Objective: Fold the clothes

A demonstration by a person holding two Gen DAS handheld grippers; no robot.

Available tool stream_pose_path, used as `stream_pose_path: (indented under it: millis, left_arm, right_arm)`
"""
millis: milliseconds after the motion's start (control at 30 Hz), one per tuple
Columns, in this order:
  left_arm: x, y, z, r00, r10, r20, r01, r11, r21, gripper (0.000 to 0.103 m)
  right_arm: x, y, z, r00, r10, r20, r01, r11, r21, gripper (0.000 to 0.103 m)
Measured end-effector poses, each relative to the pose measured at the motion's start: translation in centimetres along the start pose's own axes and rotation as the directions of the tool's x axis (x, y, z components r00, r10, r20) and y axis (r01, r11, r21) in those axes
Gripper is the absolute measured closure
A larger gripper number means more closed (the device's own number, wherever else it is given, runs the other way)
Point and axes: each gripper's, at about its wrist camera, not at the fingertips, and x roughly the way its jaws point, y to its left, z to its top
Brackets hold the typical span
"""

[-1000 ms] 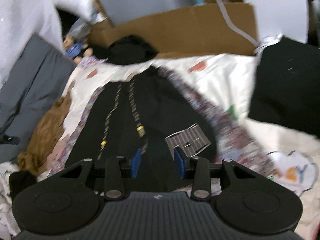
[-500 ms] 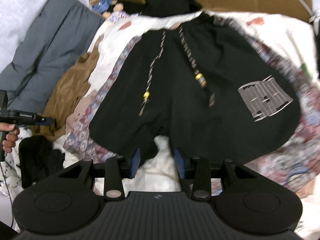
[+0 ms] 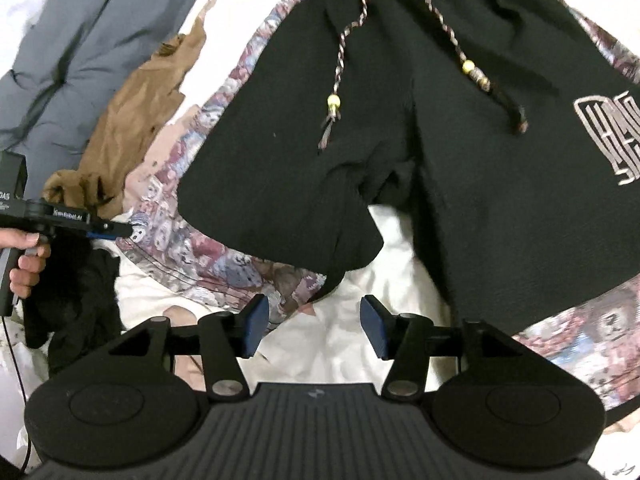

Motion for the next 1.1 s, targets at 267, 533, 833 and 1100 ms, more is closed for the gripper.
stream_pose_path:
  millis: [267, 533, 833, 1100]
  left_arm:
    - [0.2, 1.1, -0.5, 0.999, -0.027, 0.027, 0.028, 0.999, -0.036, 0.063]
    - [-3.1, 2.7, -0.1, 0.993, -0.105, 0.054, 0.107, 0.993, -0.04, 0.098]
    - [-7.2, 4.5, 1.0, 0.974, -0.213, 0.074, 0.217, 0.974, -0.059, 0.098]
    - [-5.8, 4.7, 1.2, 0.991, -0.11, 0.071, 0.115, 0.99, -0.079, 0.065]
  right_arm:
    - [2.5, 0.5, 0.3, 1.0, 0.0, 0.023, 0.0, 1.0, -0.005, 0.048]
    - [1.1, 1.4, 0.3, 0.992, 0.118, 0.039, -0.117, 0.993, -0.029, 0.092]
    - [-1.4, 1.9, 0.2, 0.976, 0.219, -0.006, -0.219, 0.976, 0.002, 0.096]
    - [-0.6, 0.1, -0.7, 0.984, 0.155, -0.092, -0.151, 0.987, 0.047, 0.052]
